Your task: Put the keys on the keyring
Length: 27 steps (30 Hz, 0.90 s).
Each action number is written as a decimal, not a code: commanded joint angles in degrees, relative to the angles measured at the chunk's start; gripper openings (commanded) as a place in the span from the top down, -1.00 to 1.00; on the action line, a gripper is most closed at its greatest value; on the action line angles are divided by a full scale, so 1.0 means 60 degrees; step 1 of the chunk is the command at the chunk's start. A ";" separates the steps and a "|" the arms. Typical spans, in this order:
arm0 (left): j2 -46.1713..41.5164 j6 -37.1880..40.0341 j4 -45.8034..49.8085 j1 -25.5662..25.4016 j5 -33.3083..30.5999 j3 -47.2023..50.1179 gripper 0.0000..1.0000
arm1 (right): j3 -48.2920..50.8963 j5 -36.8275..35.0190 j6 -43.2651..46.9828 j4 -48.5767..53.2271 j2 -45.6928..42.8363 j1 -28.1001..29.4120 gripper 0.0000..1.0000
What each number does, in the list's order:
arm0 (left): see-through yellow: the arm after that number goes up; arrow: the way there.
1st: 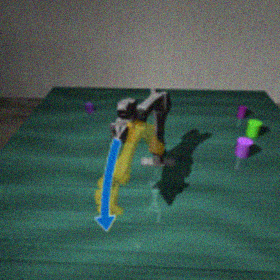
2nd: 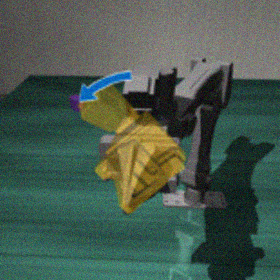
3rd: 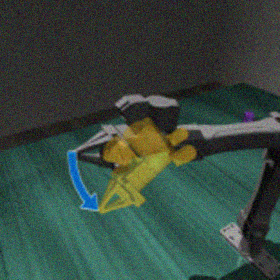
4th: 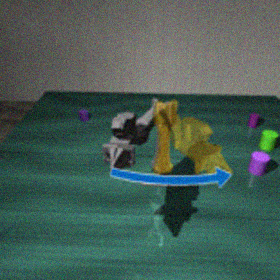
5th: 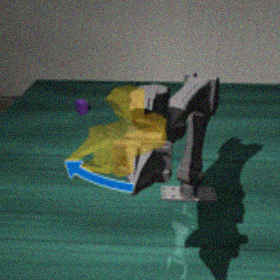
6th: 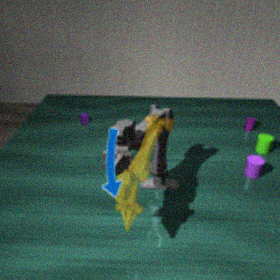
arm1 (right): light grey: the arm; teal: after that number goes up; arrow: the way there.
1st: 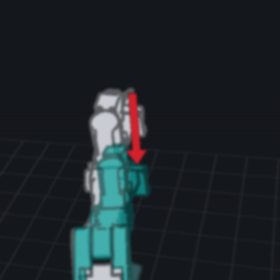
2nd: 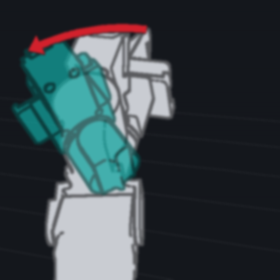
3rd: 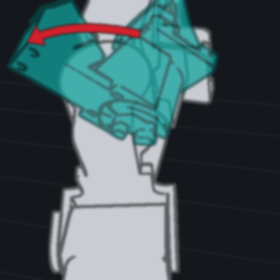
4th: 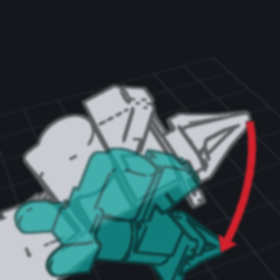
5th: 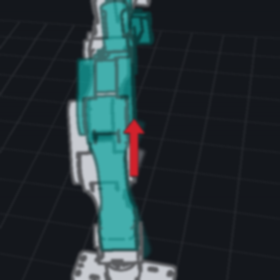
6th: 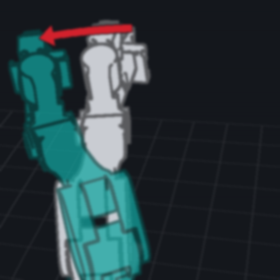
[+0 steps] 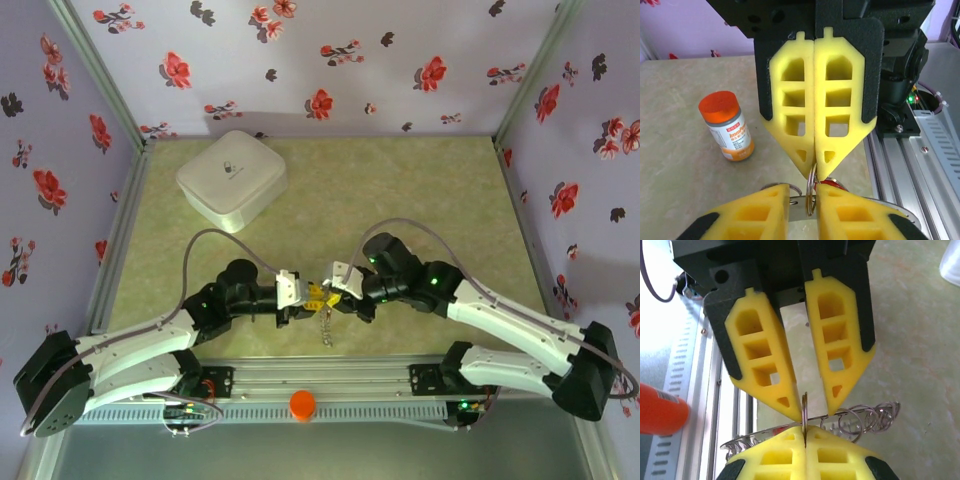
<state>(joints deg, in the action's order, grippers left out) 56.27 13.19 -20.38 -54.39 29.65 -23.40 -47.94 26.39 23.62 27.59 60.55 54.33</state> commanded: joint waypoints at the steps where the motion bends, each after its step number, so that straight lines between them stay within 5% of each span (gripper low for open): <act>1: 0.0063 0.0366 0.0510 -0.0061 0.0138 -0.0377 0.67 | -0.0619 -0.0530 0.0451 0.0564 0.0255 0.0346 1.00; 10: -0.0071 0.0439 0.0614 -0.0061 0.0331 -0.0407 1.00 | -0.0642 -0.0788 0.0597 0.0572 0.0306 0.0474 0.96; 14: -0.0143 0.0351 0.0185 -0.0061 0.0431 -0.0231 1.00 | 0.0147 -0.0533 0.0066 -0.0336 -0.0353 0.0086 0.64; 27: -0.0014 -0.0488 -0.1781 -0.0061 0.0432 0.0423 1.00 | 0.1702 -0.0158 -0.1504 -0.1962 -0.1334 -0.0117 0.52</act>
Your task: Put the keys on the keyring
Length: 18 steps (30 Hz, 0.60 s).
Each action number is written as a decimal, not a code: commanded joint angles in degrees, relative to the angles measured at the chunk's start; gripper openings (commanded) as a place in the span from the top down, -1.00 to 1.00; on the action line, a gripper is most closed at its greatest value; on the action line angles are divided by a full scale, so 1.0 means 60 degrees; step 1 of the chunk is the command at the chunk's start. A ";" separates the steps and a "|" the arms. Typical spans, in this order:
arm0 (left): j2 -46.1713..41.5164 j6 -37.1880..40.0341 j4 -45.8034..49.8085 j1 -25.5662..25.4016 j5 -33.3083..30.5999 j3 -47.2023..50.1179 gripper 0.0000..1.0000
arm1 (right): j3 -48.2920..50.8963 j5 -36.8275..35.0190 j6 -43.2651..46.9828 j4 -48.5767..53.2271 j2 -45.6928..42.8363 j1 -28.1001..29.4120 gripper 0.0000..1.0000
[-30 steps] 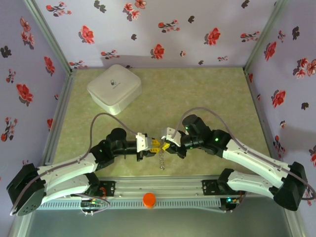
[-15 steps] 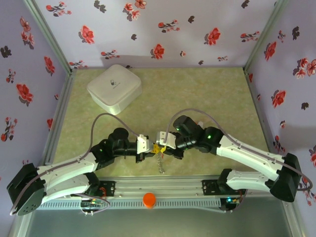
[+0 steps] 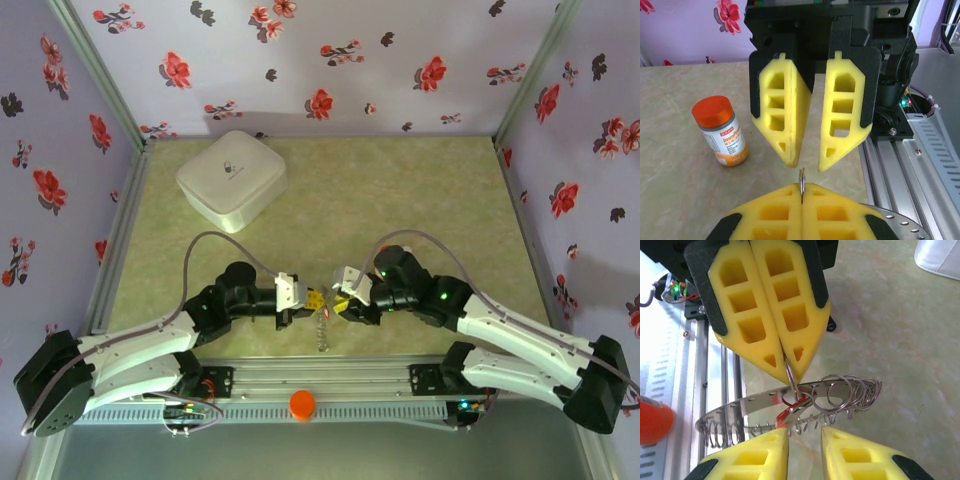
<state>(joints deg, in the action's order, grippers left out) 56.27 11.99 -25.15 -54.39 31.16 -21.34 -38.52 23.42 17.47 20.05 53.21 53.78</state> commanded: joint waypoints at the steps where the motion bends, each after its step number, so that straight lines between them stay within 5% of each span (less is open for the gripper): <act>1: -0.0003 -0.0386 -0.1181 -0.0059 0.0176 0.0125 1.00 | 0.0148 0.0418 -0.0516 -0.0787 -0.0051 -0.0027 0.52; 18: 0.0024 -0.1335 -0.3426 -0.0054 -0.0040 0.0645 1.00 | 0.0795 0.0284 -0.0962 -0.1951 0.0278 -0.0028 0.33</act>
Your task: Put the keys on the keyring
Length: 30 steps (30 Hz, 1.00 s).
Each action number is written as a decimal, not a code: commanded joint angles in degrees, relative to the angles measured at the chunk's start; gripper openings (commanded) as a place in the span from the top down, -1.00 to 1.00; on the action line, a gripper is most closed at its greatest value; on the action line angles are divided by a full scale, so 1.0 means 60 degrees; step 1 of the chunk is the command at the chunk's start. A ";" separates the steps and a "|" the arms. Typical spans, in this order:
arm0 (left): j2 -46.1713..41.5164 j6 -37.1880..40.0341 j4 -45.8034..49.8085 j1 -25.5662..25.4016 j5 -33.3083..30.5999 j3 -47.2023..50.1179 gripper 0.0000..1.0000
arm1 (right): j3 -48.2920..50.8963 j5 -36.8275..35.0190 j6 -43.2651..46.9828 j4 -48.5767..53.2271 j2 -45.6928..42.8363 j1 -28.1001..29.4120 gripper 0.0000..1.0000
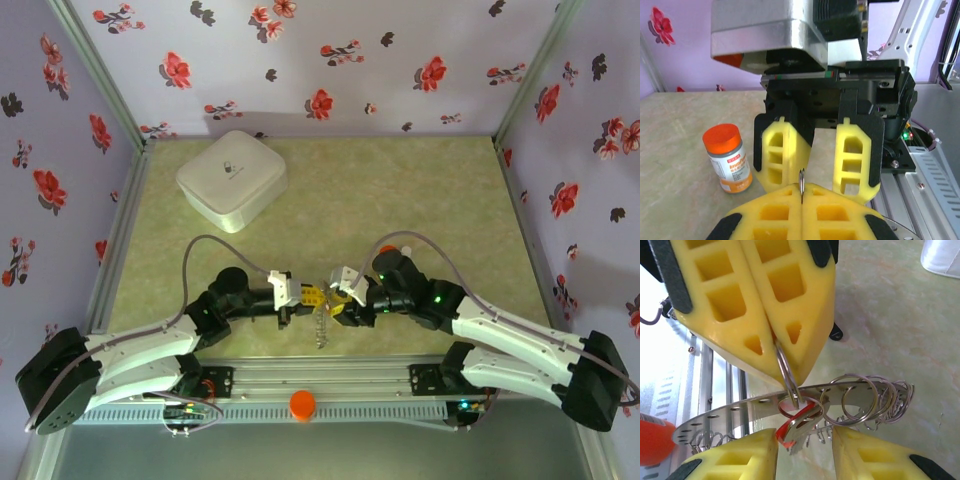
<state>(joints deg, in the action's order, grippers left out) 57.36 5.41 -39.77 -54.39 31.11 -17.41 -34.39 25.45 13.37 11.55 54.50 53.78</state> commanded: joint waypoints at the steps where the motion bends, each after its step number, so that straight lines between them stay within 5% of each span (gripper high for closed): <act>1: -0.0176 -0.0242 -0.1092 -0.0060 -0.0068 -0.0007 1.00 | 0.0129 0.0072 -0.0332 -0.0647 0.0108 -0.0028 0.33; 7: -0.0206 -0.0314 -0.1296 -0.0046 -0.0115 0.0265 1.00 | 0.0280 0.0110 -0.0416 -0.1322 0.0227 -0.0028 0.41; 15: -0.0216 -0.0164 -0.1077 -0.0040 -0.0173 0.0258 1.00 | 0.0015 -0.0052 -0.0208 -0.0753 -0.0114 -0.0018 1.00; 30: -0.0337 0.0331 -0.0110 -0.0043 -0.0168 0.0104 1.00 | -0.0756 -0.0082 -0.0140 0.0323 -0.0036 0.0002 1.00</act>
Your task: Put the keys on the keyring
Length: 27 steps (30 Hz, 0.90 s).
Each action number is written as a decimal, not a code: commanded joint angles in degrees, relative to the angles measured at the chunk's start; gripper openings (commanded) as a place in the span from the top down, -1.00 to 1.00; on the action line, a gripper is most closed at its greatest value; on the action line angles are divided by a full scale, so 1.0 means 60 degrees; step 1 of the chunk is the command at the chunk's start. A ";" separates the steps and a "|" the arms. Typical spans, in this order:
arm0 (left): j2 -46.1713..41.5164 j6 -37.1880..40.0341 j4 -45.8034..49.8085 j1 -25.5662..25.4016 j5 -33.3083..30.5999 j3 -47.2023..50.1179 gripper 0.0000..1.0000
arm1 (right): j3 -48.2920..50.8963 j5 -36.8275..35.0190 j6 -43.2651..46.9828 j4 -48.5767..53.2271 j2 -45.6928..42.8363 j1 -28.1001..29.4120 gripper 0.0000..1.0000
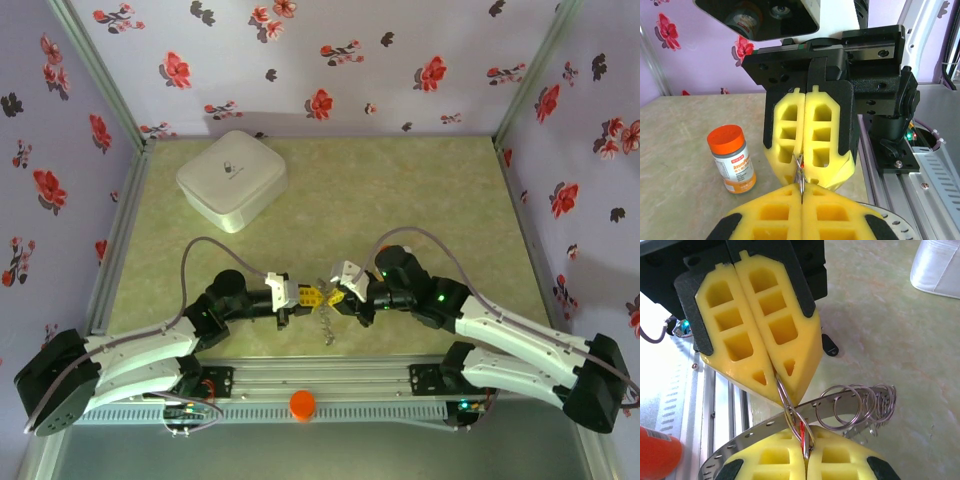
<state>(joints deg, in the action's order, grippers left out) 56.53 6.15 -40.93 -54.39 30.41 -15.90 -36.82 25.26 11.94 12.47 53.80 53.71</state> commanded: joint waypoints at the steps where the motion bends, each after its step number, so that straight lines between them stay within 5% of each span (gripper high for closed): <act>1: -0.0224 0.0218 0.0069 -0.0031 -0.0054 -0.0148 1.00 | -0.0340 -0.0030 0.0089 0.0229 0.0143 0.0024 1.00; 27: -0.0289 0.0669 0.0915 -0.0031 0.0096 -0.0543 1.00 | -0.1203 0.0446 0.0324 0.1405 0.1185 0.0005 1.00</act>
<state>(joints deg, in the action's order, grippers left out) 55.83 8.51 -34.83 -54.39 30.20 -17.23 -42.13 26.17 12.60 19.66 60.49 53.71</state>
